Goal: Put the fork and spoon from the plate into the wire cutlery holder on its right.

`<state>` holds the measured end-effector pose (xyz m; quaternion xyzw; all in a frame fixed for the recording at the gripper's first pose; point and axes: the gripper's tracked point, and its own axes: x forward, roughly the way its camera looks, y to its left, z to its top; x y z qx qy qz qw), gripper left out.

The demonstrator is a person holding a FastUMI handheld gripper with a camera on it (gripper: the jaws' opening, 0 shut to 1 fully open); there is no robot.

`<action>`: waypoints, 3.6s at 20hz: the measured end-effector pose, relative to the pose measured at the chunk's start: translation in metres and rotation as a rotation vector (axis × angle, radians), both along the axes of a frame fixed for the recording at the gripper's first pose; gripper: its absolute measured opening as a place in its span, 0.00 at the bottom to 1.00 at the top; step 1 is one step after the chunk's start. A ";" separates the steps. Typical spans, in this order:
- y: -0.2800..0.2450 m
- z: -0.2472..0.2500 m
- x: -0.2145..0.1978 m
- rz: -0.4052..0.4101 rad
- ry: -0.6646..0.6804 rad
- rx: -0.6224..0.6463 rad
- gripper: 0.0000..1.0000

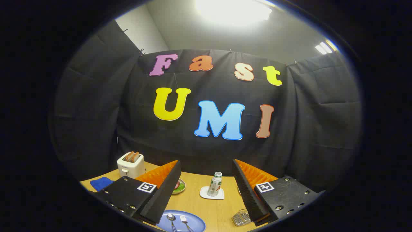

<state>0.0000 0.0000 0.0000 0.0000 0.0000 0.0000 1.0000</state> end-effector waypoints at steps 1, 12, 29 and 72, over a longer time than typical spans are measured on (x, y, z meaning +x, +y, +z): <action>-0.002 0.005 0.002 0.007 -0.005 -0.007 0.97; -0.027 0.005 -0.007 -0.054 -0.010 0.019 0.96; -0.008 -0.042 -0.006 0.040 0.097 0.066 0.97; 0.049 -0.338 -0.054 0.351 1.048 -0.231 0.57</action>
